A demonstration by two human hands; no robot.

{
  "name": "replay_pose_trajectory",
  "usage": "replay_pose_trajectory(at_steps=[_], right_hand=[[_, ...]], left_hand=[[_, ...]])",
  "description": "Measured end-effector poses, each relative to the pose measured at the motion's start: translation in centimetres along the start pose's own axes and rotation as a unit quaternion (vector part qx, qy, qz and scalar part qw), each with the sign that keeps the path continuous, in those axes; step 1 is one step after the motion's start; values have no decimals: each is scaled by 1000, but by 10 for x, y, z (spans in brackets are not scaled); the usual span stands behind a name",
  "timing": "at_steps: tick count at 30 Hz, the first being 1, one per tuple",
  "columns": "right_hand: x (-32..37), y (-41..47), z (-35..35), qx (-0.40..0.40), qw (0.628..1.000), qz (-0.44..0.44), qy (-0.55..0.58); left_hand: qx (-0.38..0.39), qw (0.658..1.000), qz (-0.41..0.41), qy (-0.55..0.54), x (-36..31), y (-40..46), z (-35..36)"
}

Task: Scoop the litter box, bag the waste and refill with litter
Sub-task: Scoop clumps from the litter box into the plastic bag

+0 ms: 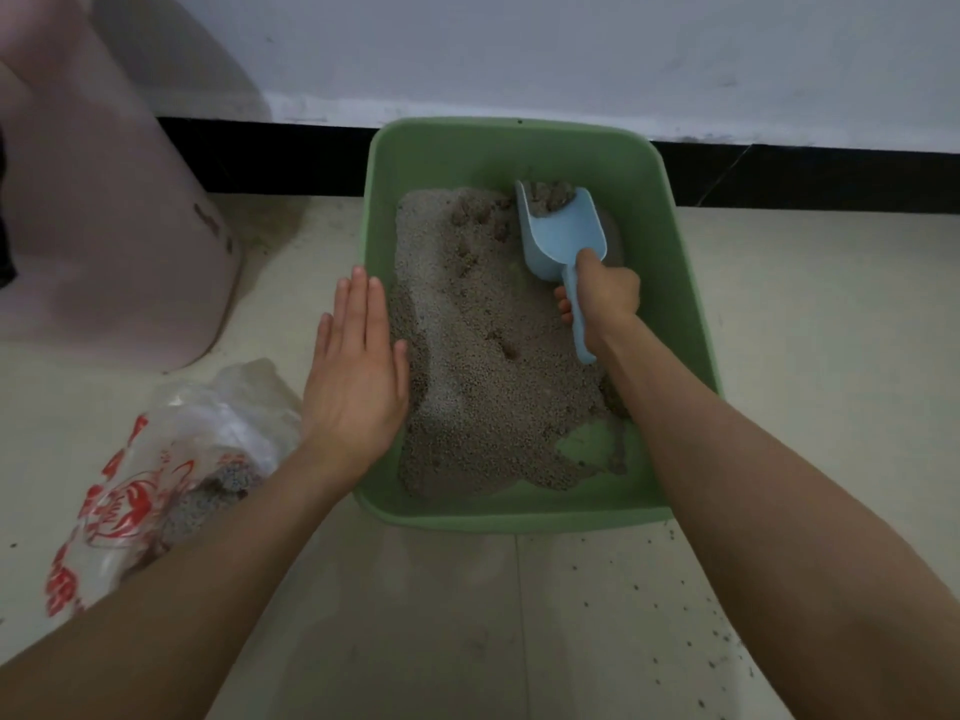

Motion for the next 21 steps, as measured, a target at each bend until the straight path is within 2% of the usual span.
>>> replay_pose_trajectory(at_steps=[11,17,21], right_hand=[[-19,-11,9,49,994,30,90],[-5,-30,-16,46,998,-39,3],[-2,-56,-30,51,995,-68,-58]], left_hand=[[4,1000,-17,-4,2,0,0],[19,1000,-23,-2,3,0,1],[58,997,-15,-44,7,2,-2]])
Point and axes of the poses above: each hand's wrist, its own y-axis towards the middle knuckle, its own z-axis out of the palm, x = y × z, the point moved 7 cm from there along y, towards the middle knuckle, and after that the axes turned 3 degrees about -x, right-handed, at the moved point
